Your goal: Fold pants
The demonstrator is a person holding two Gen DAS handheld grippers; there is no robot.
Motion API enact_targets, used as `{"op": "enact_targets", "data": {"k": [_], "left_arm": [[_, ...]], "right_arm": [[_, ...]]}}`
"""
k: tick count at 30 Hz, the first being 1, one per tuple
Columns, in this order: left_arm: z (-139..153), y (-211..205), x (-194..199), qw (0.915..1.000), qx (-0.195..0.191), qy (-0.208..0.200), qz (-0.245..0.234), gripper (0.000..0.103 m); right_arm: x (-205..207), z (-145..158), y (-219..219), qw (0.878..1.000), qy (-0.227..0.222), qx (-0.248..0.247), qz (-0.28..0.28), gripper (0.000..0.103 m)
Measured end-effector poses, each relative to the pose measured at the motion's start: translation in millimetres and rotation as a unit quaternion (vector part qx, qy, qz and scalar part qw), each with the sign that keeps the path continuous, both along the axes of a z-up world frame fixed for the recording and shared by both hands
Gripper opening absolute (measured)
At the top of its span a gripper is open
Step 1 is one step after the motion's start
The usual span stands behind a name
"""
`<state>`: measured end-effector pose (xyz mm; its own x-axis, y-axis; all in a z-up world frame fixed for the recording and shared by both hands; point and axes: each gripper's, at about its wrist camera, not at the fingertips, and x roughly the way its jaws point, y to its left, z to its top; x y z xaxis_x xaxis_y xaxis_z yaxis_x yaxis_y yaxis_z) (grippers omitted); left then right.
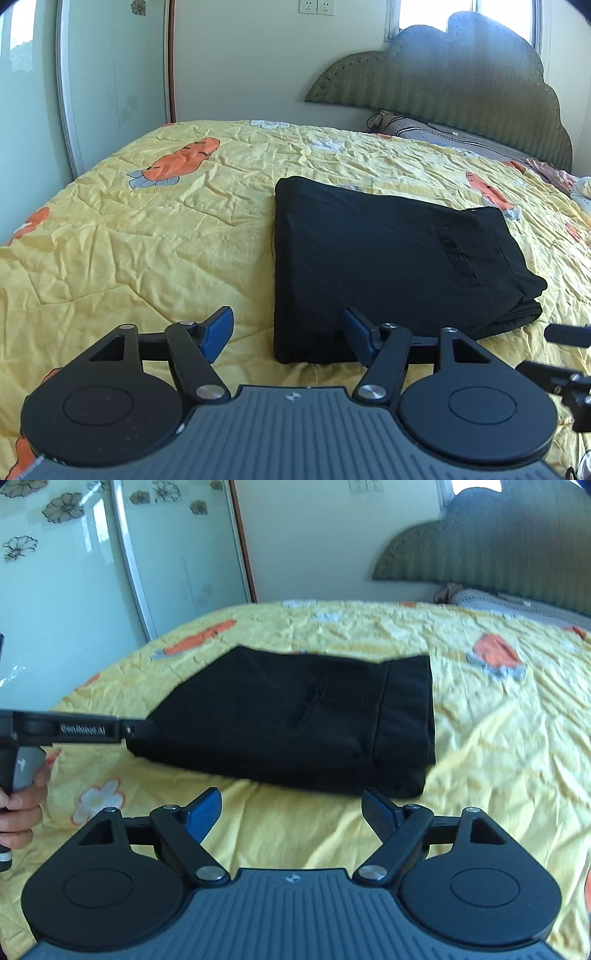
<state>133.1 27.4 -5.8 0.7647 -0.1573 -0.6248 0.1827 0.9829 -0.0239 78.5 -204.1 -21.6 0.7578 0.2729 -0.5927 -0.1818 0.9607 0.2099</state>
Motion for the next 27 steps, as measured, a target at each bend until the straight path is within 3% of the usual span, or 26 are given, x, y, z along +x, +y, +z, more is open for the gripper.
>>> {"op": "enact_targets", "data": {"k": [5, 7, 13, 16, 18, 19, 20, 21, 22, 23, 25, 27], "left_arm": [[4.7, -0.8, -11.4, 0.9999, -0.002, 0.01, 0.004, 0.071], [5.6, -0.2, -16.8, 0.9999, -0.006, 0.012, 0.003, 0.072], [5.3, -0.9, -33.3, 0.9999, -0.001, 0.013, -0.002, 0.075], [2.6, 1.7, -39.2, 0.9998, 0.002, 0.021, -0.001, 0.075], [0.5, 3.4, -41.8, 0.9996, 0.006, 0.027, 0.001, 0.076], [-0.9, 4.0, -42.7, 0.9996, 0.008, 0.028, 0.001, 0.077], [-2.8, 4.4, -43.3, 0.9995, 0.01, 0.03, 0.002, 0.077], [-4.4, 4.3, -44.0, 0.9994, 0.012, 0.031, 0.005, 0.078], [-6.3, 4.1, -44.6, 0.9993, 0.013, 0.034, 0.007, 0.078], [-8.2, 3.8, -45.1, 0.9993, 0.012, 0.035, 0.008, 0.078], [-11.6, 1.9, -47.6, 0.9994, 0.011, 0.03, 0.01, 0.078], [-15.4, -1.9, -50.7, 0.9996, 0.015, 0.023, 0.009, 0.079]], "right_arm": [[-22.5, 13.0, -0.3, 0.999, -0.004, 0.046, -0.004, 0.084], [-32.1, 26.0, 1.6, 0.998, -0.01, 0.059, -0.009, 0.093], [-55.3, 76.2, 22.2, 0.999, -0.023, 0.04, -0.021, 0.098], [-71.6, 104.2, 31.9, 0.995, -0.042, 0.093, 0.006, 0.098], [-76.4, 118.2, 25.7, 0.976, -0.031, 0.211, 0.045, 0.103], [-74.5, 120.1, 20.9, 0.957, -0.024, 0.281, 0.072, 0.103], [-71.1, 118.7, 16.8, 0.939, -0.023, 0.331, 0.092, 0.103], [-66.9, 115.8, 14.9, 0.931, -0.028, 0.349, 0.099, 0.103], [-62.8, 112.0, 16.2, 0.939, -0.035, 0.331, 0.085, 0.103], [-58.2, 106.6, 19.1, 0.957, -0.037, 0.285, 0.049, 0.103], [-45.9, 87.1, 27.0, 0.985, -0.036, 0.165, -0.034, 0.103], [-31.8, 56.6, 33.6, 0.993, -0.031, 0.058, -0.095, 0.103]]}}
